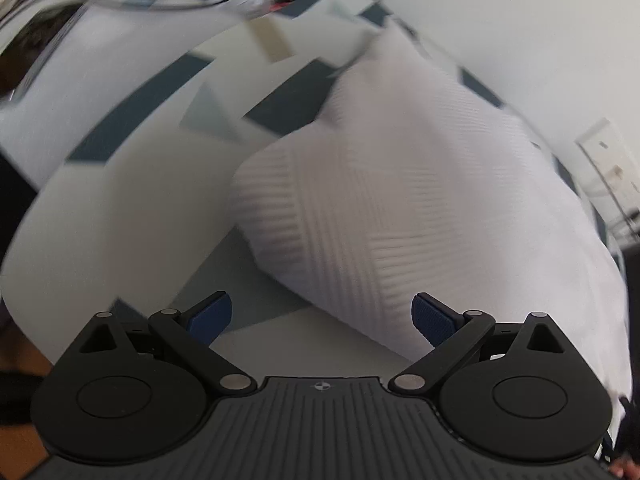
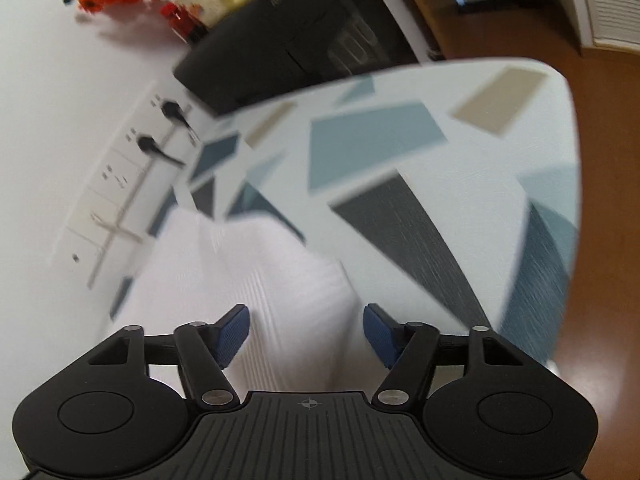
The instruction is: Fold clothes
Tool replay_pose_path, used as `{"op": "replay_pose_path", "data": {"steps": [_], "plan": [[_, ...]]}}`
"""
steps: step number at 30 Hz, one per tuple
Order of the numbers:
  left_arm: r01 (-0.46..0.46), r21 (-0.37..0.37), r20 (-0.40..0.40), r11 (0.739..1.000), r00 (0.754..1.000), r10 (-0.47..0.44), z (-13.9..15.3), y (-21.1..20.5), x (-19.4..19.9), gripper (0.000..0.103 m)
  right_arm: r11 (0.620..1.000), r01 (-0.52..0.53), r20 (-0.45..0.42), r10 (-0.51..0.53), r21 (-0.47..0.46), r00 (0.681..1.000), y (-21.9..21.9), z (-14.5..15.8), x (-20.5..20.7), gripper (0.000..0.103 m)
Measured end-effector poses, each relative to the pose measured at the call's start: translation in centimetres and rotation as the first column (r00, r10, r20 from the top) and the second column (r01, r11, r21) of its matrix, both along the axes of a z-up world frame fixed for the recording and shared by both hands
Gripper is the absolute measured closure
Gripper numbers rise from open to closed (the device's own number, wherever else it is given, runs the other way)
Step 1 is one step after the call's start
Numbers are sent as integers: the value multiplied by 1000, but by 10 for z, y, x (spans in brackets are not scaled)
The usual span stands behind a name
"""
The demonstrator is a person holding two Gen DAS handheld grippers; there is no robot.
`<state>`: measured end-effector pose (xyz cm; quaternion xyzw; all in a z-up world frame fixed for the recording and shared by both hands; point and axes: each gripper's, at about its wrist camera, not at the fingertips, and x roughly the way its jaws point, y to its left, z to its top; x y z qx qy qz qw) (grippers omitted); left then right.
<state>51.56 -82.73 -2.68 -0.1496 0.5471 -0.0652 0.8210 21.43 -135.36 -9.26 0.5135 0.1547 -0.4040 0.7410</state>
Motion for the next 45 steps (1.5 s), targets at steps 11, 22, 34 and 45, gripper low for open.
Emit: {"op": "replay_pose_path", "data": {"steps": [11,22,34,45], "plan": [[-43,133,48,990,998,36,-4,-27,-23,5,996,-66,75,61,62,995,-35,-2,-29,89],[105,432,137,896,974,-180,34,-93,-61,5,990,-135,77,132,46,988,-42,-4,-55,67],[664,517,241,540,492,-837,42,-294,-155,3,954,-252,119,235,162,965,-72,-7,-47,90],[745,637,267,198,28,-963,7,-416,-238,10,893,-439,162,420,104,893,-77,58,-32,92]]}}
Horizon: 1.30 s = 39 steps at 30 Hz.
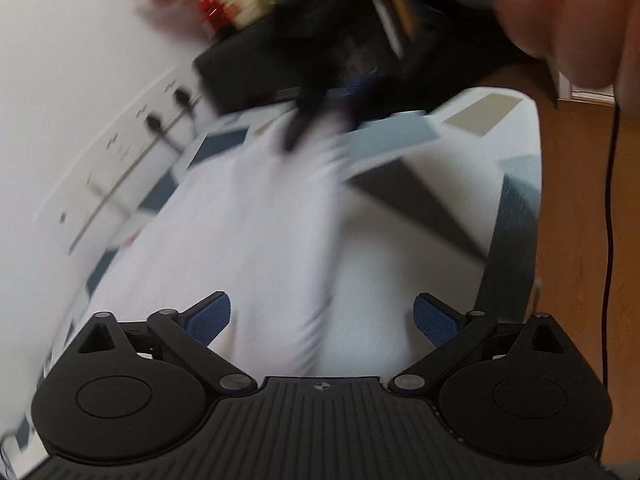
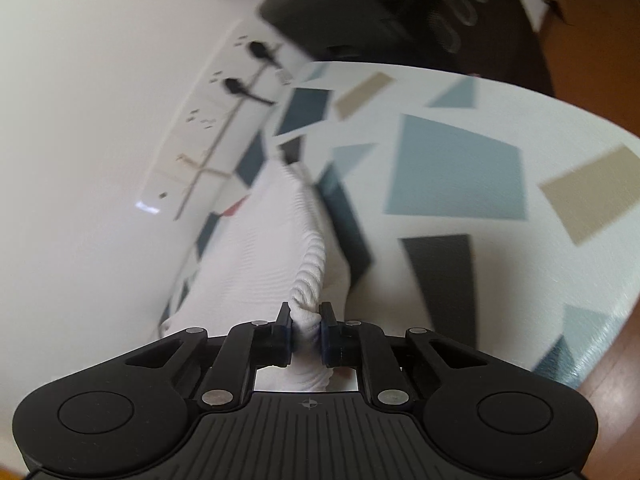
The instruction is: Fold clothes
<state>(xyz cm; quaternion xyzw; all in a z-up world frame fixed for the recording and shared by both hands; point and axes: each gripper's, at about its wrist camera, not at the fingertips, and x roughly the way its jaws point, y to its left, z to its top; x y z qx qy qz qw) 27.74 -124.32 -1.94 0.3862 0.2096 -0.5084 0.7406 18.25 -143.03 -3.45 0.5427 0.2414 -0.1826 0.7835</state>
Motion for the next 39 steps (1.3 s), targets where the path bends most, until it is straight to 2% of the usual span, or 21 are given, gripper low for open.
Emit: {"op": "replay_pose_path", "data": {"steps": [1,2,3,4,5,6,8,9,10,11,13,15,19,22,24,27,30,31,34,36,39], "plan": [[6,-8,3,1000,1000,-6,-2,-5,-1,24,1000,-17,5,17,-5,1000,0,5,2,92],[12,-16,7,1000,1000,-12,-4,-9,-3,32,999,-38,1,38,-20,999,0,10,5,92],[18,-24,11,1000,1000,-18,-5,-14,-4,55,998,-59,-8,59,-38,998,1,15,8,92],[15,-29,10,999,1000,-14,-7,-18,-3,86,995,-85,-21,84,-51,996,1,17,11,92],[-18,-31,-12,999,1000,18,-5,-16,6,94,991,-114,-38,112,-66,993,1,20,16,89],[-33,-54,-54,998,998,30,-2,-11,17,94,987,-133,-51,129,-87,990,0,22,19,86],[-57,-95,-92,994,995,49,6,3,31,94,985,-134,-49,129,-105,990,-8,25,22,61],[-68,-112,-96,991,994,57,10,11,36,95,988,-124,-39,120,-96,992,-15,26,23,54],[-78,-123,-102,989,993,66,14,17,40,95,991,-108,-28,106,-82,994,-22,25,25,41],[-92,-132,-123,987,989,76,18,25,44,95,994,-90,-19,89,-61,996,-30,23,28,34],[-122,-150,-167,981,981,97,26,40,51,95,999,-52,-8,52,-1,999,-47,13,36,29],[-148,-160,-197,976,974,115,34,53,55,95,997,-12,-14,13,81,1000,-63,-3,48,28],[-186,-175,-240,967,961,141,47,71,60,95,947,51,-35,-42,318,999,-83,-53,78,28],[-200,-183,-258,963,955,150,56,81,60,95,918,95,-71,-73,384,995,-86,-76,96,28],[-200,-183,-270,963,952,147,60,87,57,95,910,103,-57,-88,402,995,-88,-83,106,28],[-199,-182,-290,963,946,141,64,96,52,95,896,70,-34,-61,438,998,-90,-91,125,31],[-203,-194,-318,960,938,134,69,103,47,95,877,72,-65,-46,475,997,-87,-94,139,74],[-205,-200,-326,958,936,133,71,105,46,95,883,73,-65,-48,463,997,-85,-90,140,90],[-231,-243,-344,942,929,139,82,112,49,95,923,20,-14,-16,384,1000,-77,-63,146,91],[-283,-270,-362,920,916,176,91,123,57,95,947,-40,36,30,320,999,-71,-38,153,91],[-402,-330,-439,854,867,238,103,156,75,95,949,-129,104,102,288,989,-56,-1,176,91]]}}
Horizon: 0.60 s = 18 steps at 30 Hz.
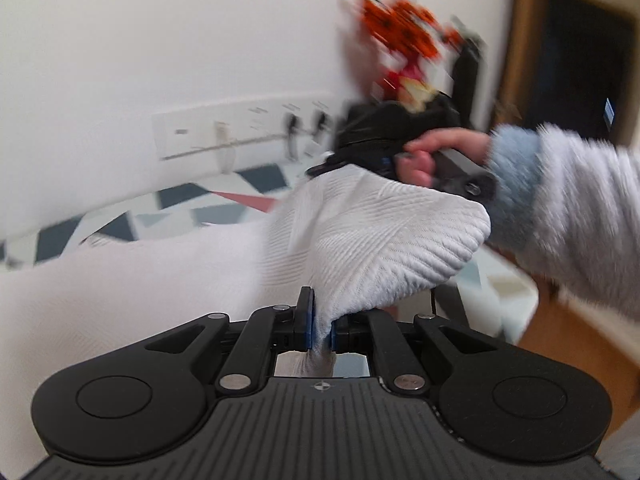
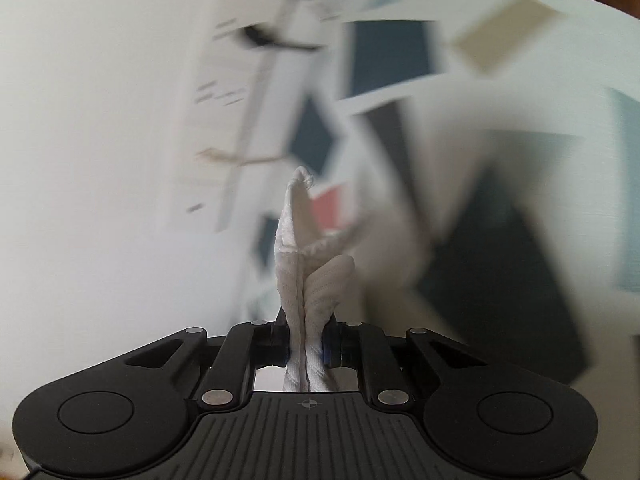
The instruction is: Fold clothes
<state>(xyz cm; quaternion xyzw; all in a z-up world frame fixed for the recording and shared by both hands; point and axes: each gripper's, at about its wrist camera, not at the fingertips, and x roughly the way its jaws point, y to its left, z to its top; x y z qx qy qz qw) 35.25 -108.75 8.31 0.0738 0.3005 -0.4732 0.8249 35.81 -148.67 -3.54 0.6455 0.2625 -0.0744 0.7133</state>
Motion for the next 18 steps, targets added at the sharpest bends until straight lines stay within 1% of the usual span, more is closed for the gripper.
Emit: {"op": "replay_pose_path", "data": {"steps": [2,4,6,8,11,13,16,18], "plan": [[-86,-60,-39,995,996,84,7,29,11,95,999,-51,43,52,-15,998,15,25,21,91],[-173,-105,-76,979,983,166,12,61,20,97,994,-104,89,105,-21,990,38,48,47,91],[-260,-134,-104,956,963,247,13,96,24,97,986,-161,123,164,-34,979,67,66,76,91],[-344,-151,-137,927,936,325,10,128,28,97,973,-222,134,228,-61,964,104,79,108,91],[-463,-162,-197,872,881,431,0,174,34,97,945,-311,147,323,-101,935,160,99,156,91],[-539,-159,-249,827,832,495,-7,201,43,97,920,-372,127,387,-125,913,198,103,191,91],[-627,-158,-281,763,769,574,-21,236,56,97,887,-434,81,449,-156,890,254,96,237,91],[-679,-148,-316,719,721,617,-36,260,68,98,873,-457,36,469,-171,883,288,82,261,91]]}}
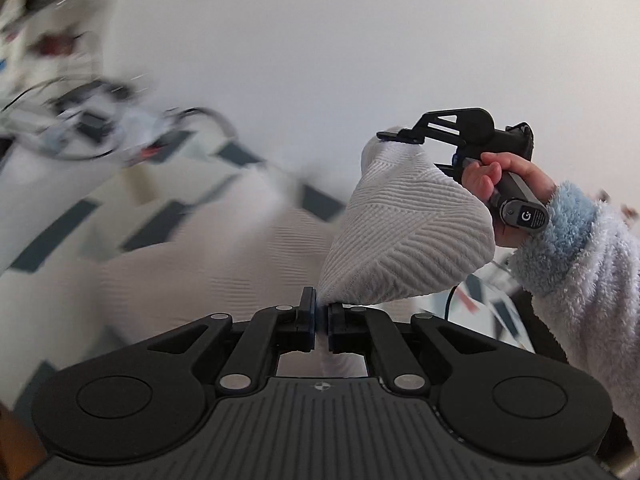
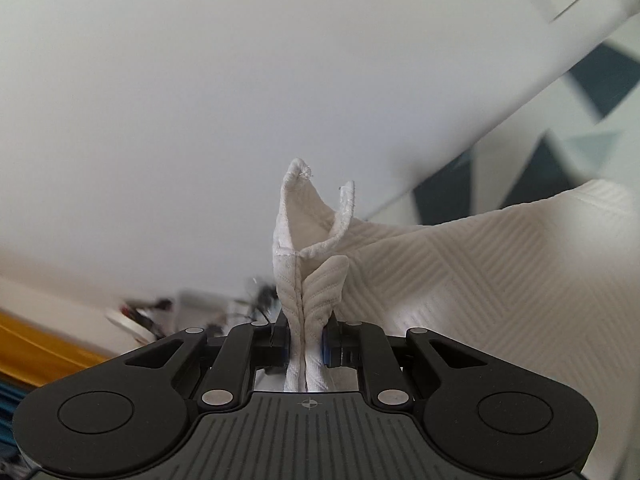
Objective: Fold clothes
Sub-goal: 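Fold the held edge over the sweatshirt and open both grippers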
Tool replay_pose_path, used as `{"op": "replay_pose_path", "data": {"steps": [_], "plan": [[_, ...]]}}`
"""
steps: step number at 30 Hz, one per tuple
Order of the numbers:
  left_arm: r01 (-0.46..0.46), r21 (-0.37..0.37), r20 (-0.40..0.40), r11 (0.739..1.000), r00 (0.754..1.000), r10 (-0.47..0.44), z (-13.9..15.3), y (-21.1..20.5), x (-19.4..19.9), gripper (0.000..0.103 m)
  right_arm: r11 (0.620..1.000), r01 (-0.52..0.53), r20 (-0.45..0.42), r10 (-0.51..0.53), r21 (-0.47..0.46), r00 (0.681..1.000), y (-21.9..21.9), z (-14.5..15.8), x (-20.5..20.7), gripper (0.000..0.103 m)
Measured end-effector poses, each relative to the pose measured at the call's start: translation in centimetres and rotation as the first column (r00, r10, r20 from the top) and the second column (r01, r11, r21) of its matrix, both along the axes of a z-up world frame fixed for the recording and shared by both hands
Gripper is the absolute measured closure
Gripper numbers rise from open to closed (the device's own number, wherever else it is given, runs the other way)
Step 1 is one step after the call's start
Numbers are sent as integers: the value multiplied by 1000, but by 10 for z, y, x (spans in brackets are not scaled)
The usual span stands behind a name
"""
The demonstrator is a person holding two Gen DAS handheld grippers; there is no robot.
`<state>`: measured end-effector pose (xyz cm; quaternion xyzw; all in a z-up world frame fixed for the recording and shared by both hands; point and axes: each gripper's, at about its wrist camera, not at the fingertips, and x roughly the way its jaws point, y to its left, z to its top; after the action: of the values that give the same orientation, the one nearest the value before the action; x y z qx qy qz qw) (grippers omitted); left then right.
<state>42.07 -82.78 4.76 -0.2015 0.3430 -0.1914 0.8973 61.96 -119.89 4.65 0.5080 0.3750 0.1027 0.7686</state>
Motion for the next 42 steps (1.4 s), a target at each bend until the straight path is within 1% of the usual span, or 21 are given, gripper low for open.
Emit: {"op": "replay_pose_path", "data": {"steps": [2,5,6,9,11,12,13,14,16,17,19,21,22,26,30,31,33,37,39,40,42], "plan": [[-44,-10,-57,999,997,43,-20,22,15,97,999,-4,-56,1,-44,998,29,-23,18,91],[-73,9,-169,997,983,73,-61,46,41,97,994,-14,-138,-2,-110,990,73,-58,46,91],[-72,30,-200,997,977,76,-72,54,46,93,991,-18,-166,-4,-132,986,87,-69,55,91],[-45,77,-238,996,969,62,-85,63,61,78,987,-9,-200,-24,-160,979,108,-92,62,91],[-18,101,-224,995,974,40,-85,65,67,69,978,-16,-193,-25,-209,981,114,-97,63,90],[-4,116,-207,993,978,28,-83,65,70,57,973,-18,-190,-27,-231,982,117,-96,64,89],[2,140,-182,990,983,24,-80,63,73,43,968,-20,-185,-28,-251,982,119,-93,66,84],[-4,162,-148,987,989,28,-78,62,75,41,962,-21,-181,-29,-271,983,121,-89,68,72],[-27,195,-122,980,991,52,-78,67,84,41,963,22,-118,-55,-270,991,122,-83,90,57],[-42,203,-126,978,990,68,-79,71,89,41,963,43,-71,-64,-265,995,121,-77,93,46],[-69,189,-151,980,984,99,-81,84,95,40,960,26,7,-25,-279,1000,116,-63,86,30],[-92,191,-164,977,979,125,-81,92,99,39,941,-4,41,20,-339,999,117,-49,86,28],[-96,179,-179,979,976,128,-80,96,99,35,928,-7,56,30,-374,998,112,-42,79,28],[-81,121,-228,989,968,108,-77,104,91,34,863,95,79,-64,-497,995,62,-37,36,15],[-33,160,-198,987,978,65,-67,85,80,26,774,162,8,-199,-612,980,-6,-61,-7,15],[-17,174,-190,985,980,51,-65,79,79,26,773,169,-23,-231,-611,973,-20,-70,-18,15],[3,223,-172,975,984,36,-64,65,78,25,791,181,-88,-284,-584,955,-47,-88,-40,15],[10,256,-214,967,976,46,-69,46,84,22,809,176,-83,-266,-561,960,-53,-108,-61,15],[10,266,-244,964,968,57,-73,38,87,21,816,171,-74,-252,-552,965,-53,-117,-70,12],[9,276,-257,961,964,65,-75,34,88,21,820,168,-70,-245,-547,967,-53,-122,-74,17],[12,290,-274,957,959,71,-79,27,87,19,830,167,-52,-229,-533,972,-55,-129,-80,45]]}}
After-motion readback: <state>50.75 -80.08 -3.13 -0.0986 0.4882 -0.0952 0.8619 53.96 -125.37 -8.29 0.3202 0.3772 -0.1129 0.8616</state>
